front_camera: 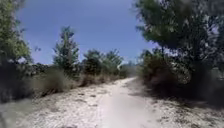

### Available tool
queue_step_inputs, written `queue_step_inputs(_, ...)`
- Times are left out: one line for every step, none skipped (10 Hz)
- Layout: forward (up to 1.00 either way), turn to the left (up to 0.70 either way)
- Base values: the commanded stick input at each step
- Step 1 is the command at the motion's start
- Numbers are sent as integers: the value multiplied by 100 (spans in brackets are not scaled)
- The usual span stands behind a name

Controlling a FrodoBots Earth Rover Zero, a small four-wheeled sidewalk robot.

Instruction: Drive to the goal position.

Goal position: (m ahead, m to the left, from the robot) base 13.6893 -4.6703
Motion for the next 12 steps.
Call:
queue_step_inputs(30, 0)
queue_step_inputs(30, 0)
queue_step_inputs(30, 0)
queue_step_inputs(30, 0)
queue_step_inputs(30, 0)
queue_step_inputs(30, 0)
queue_step_inputs(30, 0)
queue_step_inputs(30, 0)
queue_step_inputs(30, 0)
queue_step_inputs(30, 0)
queue_step_inputs(30, 0)
queue_step_inputs(30, 0)
